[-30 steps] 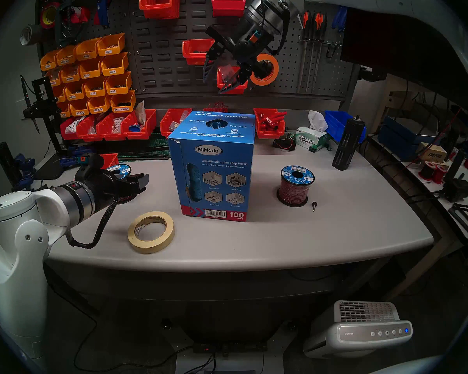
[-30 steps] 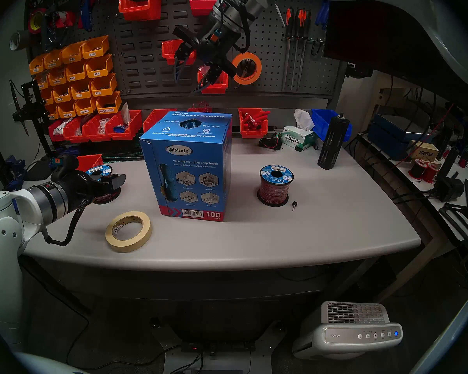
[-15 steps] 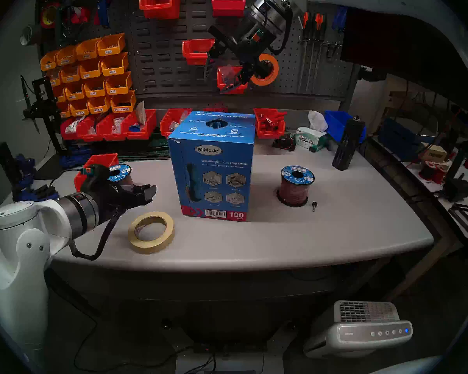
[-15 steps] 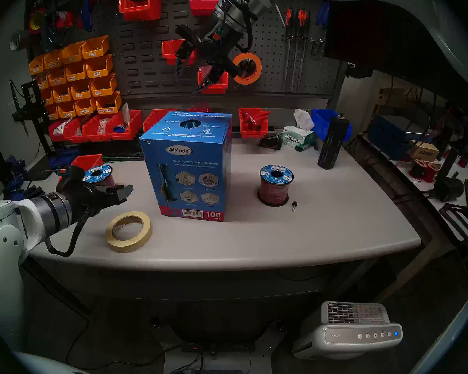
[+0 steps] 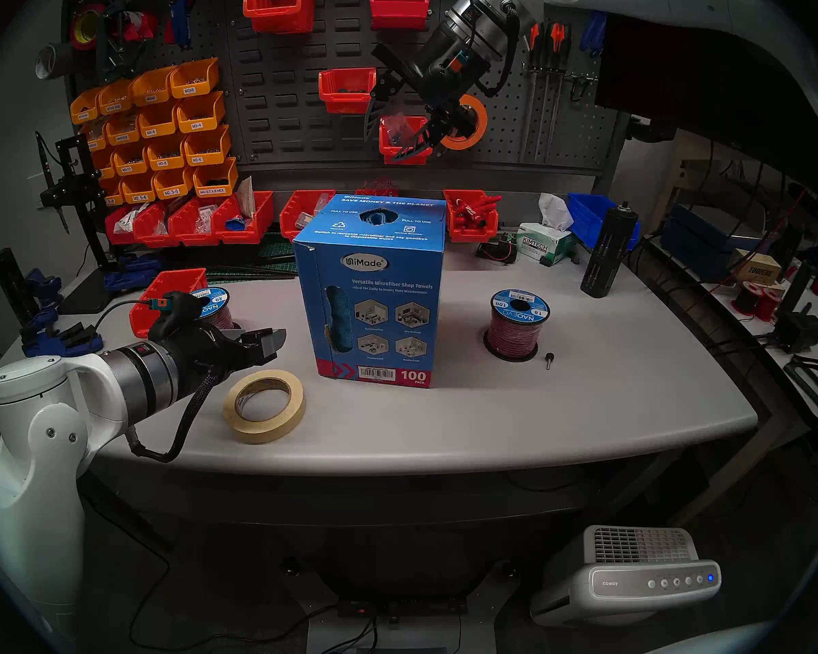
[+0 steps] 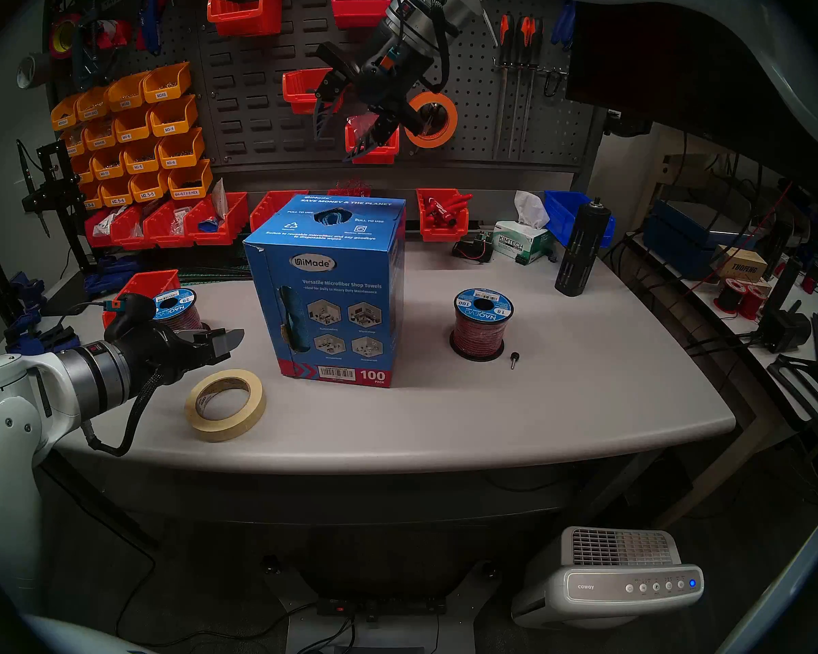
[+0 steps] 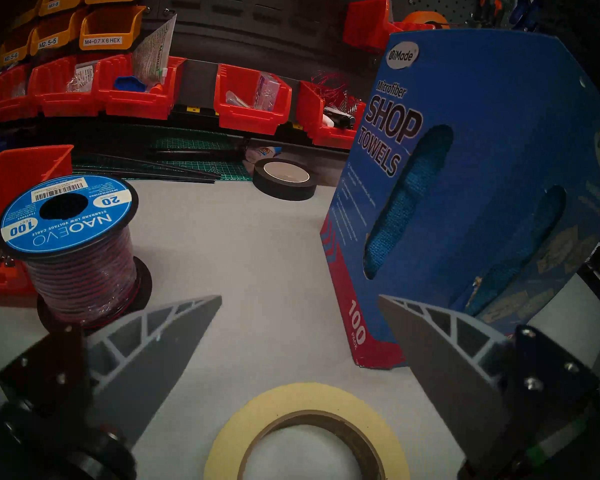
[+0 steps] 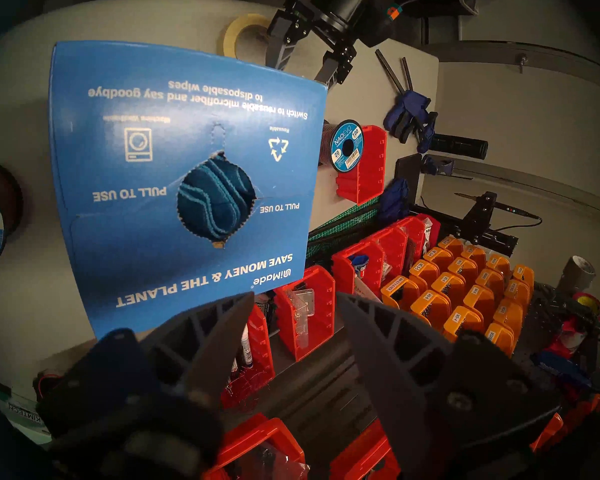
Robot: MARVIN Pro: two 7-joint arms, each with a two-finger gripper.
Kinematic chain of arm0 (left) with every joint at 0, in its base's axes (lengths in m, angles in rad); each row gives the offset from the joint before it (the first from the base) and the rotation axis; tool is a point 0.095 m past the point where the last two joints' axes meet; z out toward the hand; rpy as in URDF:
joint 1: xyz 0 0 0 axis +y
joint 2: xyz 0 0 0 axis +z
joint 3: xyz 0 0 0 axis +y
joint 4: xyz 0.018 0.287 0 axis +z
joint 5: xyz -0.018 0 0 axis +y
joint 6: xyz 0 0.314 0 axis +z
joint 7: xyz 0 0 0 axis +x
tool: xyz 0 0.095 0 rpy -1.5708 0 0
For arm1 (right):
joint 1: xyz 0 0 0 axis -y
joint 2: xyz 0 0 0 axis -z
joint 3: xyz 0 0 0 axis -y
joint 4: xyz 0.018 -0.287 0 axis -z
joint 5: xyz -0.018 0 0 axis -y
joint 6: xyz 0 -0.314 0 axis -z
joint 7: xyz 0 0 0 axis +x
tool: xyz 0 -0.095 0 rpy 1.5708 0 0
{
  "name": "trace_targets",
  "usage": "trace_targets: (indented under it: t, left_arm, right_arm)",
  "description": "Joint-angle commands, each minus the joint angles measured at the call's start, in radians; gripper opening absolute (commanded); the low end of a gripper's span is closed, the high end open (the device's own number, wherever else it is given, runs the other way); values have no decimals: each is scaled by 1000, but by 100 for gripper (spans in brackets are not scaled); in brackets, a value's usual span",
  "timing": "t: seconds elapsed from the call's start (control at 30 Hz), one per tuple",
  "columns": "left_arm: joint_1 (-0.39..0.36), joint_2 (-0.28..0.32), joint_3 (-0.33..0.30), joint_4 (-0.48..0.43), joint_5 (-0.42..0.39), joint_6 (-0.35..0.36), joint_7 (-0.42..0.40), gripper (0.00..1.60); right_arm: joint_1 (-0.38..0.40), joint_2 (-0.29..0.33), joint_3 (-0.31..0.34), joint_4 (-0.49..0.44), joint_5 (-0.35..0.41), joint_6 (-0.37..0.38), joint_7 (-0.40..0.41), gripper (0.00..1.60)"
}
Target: Take out a shop towel
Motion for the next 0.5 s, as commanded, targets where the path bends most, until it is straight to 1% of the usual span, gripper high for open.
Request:
trace_targets:
  t: [0.0, 0.17, 0.47]
  left_arm:
    - [-34, 11, 10, -21, -19, -23, -37, 160]
    - [-49, 19, 33, -21, -28, -28, -56, 160]
    - [-77, 32, 88, -21, -38, -38, -83, 160]
  right_arm:
    - [42, 19, -6, 16, 14, 2, 50, 105]
    - [43, 22, -15, 18, 20, 2, 50, 107]
    - [40, 25, -32, 21, 30, 2, 50, 105]
